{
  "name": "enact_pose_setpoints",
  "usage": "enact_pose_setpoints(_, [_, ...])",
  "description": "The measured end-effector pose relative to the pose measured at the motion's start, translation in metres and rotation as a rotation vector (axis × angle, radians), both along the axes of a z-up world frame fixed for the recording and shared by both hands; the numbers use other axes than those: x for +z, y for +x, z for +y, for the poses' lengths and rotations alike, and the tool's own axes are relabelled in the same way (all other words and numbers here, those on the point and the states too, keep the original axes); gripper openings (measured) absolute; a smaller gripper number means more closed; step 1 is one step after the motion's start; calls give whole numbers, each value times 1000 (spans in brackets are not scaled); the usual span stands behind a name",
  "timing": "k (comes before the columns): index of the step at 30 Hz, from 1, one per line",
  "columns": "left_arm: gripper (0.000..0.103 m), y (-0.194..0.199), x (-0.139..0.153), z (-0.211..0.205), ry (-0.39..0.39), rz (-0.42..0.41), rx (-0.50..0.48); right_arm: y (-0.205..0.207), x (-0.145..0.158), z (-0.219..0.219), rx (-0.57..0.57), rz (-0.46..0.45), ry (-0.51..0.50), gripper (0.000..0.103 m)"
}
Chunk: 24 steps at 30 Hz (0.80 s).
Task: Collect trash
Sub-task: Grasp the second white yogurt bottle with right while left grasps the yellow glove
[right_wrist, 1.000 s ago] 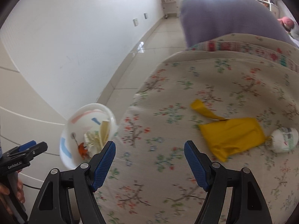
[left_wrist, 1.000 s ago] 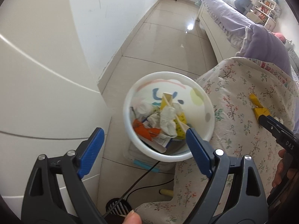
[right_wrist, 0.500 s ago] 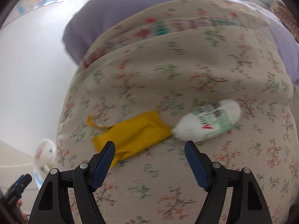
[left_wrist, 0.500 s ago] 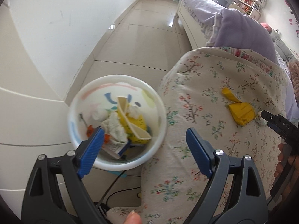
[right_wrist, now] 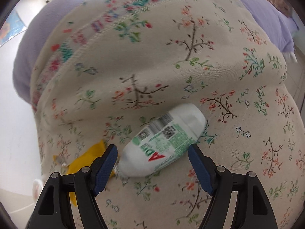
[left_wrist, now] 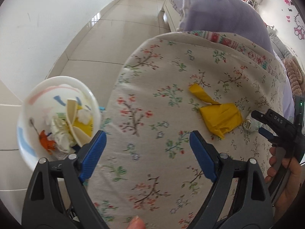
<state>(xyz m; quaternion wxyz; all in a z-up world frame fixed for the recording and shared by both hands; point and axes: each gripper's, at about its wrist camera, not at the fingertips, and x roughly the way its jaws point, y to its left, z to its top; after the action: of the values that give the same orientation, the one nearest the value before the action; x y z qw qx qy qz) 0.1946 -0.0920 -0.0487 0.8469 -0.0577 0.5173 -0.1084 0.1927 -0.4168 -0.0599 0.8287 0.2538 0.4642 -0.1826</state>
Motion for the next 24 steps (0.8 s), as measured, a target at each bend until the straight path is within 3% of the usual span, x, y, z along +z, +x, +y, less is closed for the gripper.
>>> enact_pose_setpoints(7, [89, 3, -13, -41, 13, -19, -54, 9, -11, -2, 30, 28, -40, 78])
enact_pose_setpoints(13, [89, 2, -18, -72, 0, -43, -111, 1, -12, -16, 85, 43, -21, 44])
enact_pose_setpoints(19, [89, 0, -23, -92, -62, -32, -129, -17, -14, -37, 151, 60, -9, 36])
enact_pose_setpoints(24, [86, -5, -28, -108, -61, -36, -113, -34, -1, -42, 192, 52, -53, 34])
